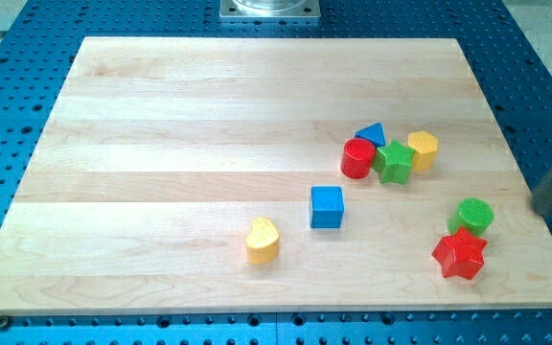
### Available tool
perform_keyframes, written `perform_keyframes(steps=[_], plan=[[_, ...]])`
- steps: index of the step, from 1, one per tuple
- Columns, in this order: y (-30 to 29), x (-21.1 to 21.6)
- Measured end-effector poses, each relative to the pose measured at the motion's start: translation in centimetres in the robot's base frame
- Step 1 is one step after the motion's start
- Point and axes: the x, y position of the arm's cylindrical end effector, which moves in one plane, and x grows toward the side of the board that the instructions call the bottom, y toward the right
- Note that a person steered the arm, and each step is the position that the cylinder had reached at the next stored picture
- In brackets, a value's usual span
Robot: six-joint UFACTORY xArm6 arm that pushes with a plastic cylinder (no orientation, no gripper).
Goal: Slide the green circle to the bottom right of the green star
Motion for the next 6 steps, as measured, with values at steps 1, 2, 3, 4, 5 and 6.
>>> perform_keyframes(steps=[1, 2, 3, 4, 5, 6], plan=[[-7.2, 6.1], [-8.6, 2.7], [-8.7, -0.5], [-11.0, -4.4], [-12.3, 2.1], [-16.8, 1.5]])
